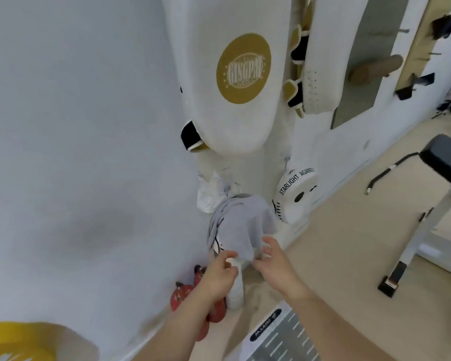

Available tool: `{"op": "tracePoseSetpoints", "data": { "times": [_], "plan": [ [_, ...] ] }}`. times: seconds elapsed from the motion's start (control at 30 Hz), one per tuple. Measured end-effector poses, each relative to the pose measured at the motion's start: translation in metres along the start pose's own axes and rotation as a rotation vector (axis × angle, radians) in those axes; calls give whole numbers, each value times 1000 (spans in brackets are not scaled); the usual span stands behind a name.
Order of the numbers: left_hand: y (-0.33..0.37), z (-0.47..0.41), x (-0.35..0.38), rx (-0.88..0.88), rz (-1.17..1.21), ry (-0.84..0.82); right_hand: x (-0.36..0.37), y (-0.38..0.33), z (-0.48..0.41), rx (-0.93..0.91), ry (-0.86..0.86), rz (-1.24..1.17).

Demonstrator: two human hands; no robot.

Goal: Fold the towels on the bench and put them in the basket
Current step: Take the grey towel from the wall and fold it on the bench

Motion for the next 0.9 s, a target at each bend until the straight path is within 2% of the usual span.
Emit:
{"op": "tracePoseSetpoints", "data": {
  "times": [0.13,0.2,0.27,0.4,0.5,0.6,0.7,0.8,0.83,0.9],
  "plan": [
    [-35,-53,36,-175,310,17,29,71,-98,11,-116,74],
    [-46,-73,48,-251,485,39,35,74,-109,7,-134,91],
    [-45,-85,49,-294,599,89,35,48,-102,6,-102,164],
    [-51,-98,45,-361,636,187,40,50,-122,-13,-70,190],
    [-60,-95,41,-358,585,218,41,47,-127,-8,25,96],
    [-48,-94,20,-253,424,301,33,34,-134,33,142,41],
    [-23,-92,2,-90,-49,310,31,20,-133,66,141,-76],
    [2,-86,10,82,-414,224,36,5,-112,143,-119,-455],
    [13,-83,8,142,-459,228,33,-3,-100,140,-227,-519],
    [36,-76,-2,255,-458,278,21,-10,-83,99,-377,-484]
  ]
}}
Point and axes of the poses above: each hand's wrist, its own z-axis away from the middle knuckle, its own x-axis out of the palm, y = z × x, the point moved 10 cm from there along -z, towards the middle knuckle, and after that the axes turned 1 degree about x, right-handed, at the moved point
